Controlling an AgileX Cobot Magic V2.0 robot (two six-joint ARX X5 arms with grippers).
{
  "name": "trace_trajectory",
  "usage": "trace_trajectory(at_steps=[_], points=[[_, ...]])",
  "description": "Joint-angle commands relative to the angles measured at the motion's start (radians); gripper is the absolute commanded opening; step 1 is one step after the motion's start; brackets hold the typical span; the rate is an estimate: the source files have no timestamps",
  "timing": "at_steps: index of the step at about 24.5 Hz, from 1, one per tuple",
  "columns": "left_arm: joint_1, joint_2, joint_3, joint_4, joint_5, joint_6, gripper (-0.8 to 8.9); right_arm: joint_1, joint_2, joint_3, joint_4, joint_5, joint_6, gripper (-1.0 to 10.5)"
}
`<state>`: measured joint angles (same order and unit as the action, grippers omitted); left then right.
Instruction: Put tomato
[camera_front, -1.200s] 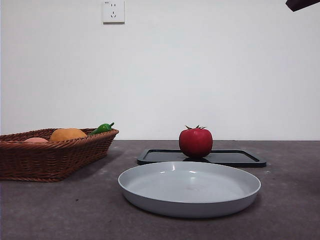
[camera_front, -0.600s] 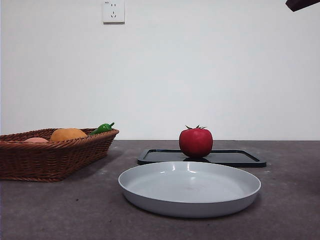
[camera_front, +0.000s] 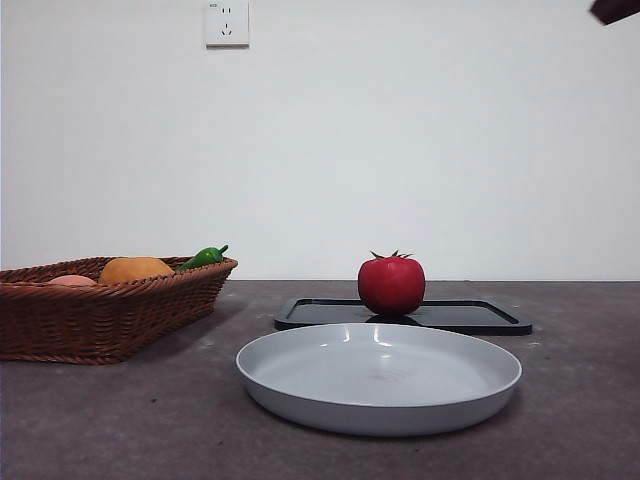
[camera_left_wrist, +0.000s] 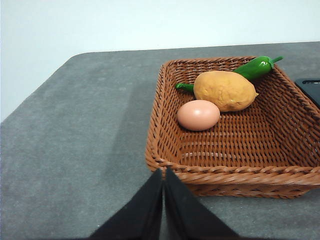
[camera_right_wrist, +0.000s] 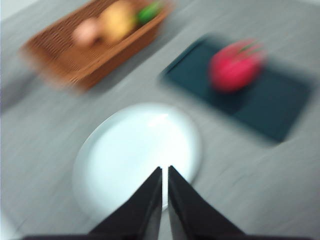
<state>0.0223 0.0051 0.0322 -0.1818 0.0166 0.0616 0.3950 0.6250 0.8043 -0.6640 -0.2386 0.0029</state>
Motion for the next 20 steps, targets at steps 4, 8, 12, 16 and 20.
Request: trace_trajectory(at_steps=[4,8,12,16,20], points=[[0.001,-0.002,-0.020,-0.007,-0.003,-0.002,0.07,-0.279,-0.234,-0.270,0.370,0.005,-0.011,0.1],[0.001,-0.002,-0.020,-0.007,-0.003,-0.002,0.07,-0.427,-0.405,-0.510,0.565,0.010,-0.009,0.1],[0.001,-0.002,-0.020,-0.007,-0.003,-0.002,0.07,-0.453,-0.496,-0.615,0.603,0.079,-0.002,0.1],[0.001,-0.002,-0.020,-0.007,-0.003,-0.002,0.07,-0.452,-0.565,-0.694,0.620,0.167,0.027,0.1],[0.001,-0.002,-0.020,-0.007,-0.003,-0.002,0.07,-0.452,-0.616,-0.758,0.619,0.198,0.050,0.1]])
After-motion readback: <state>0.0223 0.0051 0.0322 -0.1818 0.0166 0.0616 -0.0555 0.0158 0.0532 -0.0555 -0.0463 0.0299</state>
